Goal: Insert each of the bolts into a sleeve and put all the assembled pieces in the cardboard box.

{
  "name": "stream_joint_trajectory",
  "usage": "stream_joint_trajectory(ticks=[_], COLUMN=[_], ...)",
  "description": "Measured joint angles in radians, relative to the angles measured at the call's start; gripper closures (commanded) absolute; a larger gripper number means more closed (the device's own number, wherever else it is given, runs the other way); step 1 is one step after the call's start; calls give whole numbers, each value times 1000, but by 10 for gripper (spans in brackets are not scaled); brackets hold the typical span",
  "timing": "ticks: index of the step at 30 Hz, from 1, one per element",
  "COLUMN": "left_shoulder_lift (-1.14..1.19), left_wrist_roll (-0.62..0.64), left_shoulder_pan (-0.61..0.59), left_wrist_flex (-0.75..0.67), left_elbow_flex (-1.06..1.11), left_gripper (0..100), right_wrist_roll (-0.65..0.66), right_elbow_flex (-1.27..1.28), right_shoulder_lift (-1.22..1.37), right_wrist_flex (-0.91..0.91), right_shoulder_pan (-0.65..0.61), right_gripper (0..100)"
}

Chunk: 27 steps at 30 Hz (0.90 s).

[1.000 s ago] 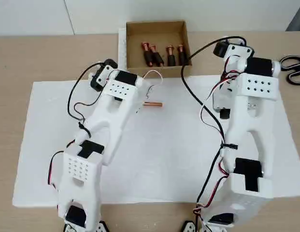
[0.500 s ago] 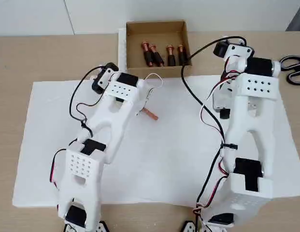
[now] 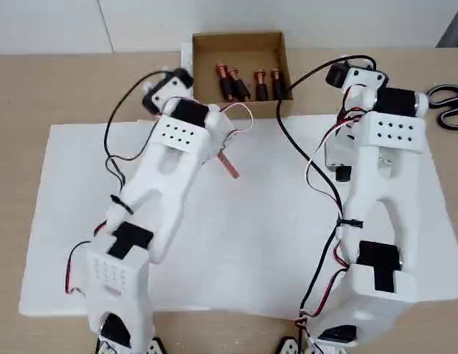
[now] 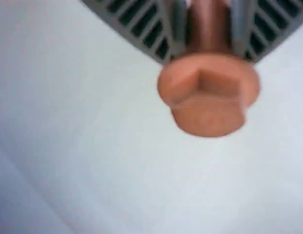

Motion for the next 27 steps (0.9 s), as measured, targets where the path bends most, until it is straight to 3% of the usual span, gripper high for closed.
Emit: stream_joint_trajectory(ticks=[7, 10, 19, 27], left_shoulder_lift=[-103, -124, -305, -446], left_wrist_roll=[-652, -847, -964, -993], left_shoulder_pan=[-60, -63, -63, -63], left_wrist_flex=[114, 166, 199, 302], left_elbow_flex=[0, 0, 0, 0], left_gripper=[995, 995, 995, 995], right_wrist_roll=[0, 0, 0, 0], right_elbow_flex=[0, 0, 0, 141], right_shoulder_lift=[0, 0, -35, -405], right_wrist_flex=[0, 0, 0, 0], right_shoulder_pan=[-2, -2, -25, -155], right_gripper=[995, 995, 995, 994])
